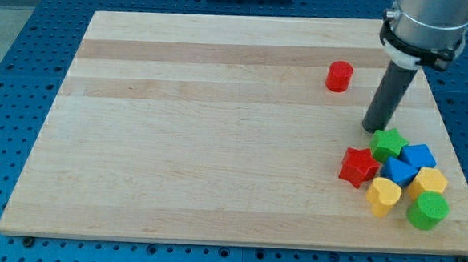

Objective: Slide the red circle close to the green star

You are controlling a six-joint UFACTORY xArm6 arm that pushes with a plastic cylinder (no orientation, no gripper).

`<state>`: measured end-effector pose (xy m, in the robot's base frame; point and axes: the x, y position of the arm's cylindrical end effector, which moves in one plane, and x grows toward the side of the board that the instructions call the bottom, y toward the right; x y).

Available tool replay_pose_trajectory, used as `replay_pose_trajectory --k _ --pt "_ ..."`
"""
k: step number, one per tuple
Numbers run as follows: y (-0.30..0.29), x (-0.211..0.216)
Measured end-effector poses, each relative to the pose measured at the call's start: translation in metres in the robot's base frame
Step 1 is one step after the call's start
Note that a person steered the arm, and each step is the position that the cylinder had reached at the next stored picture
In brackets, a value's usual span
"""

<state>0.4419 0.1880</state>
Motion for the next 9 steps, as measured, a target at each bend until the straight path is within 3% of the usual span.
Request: replay_pose_trajectory --k 4,7,9 --pt "-0.019 -0.116" --pt "-0.111 -0.117" --pt "-0.098 -0.109"
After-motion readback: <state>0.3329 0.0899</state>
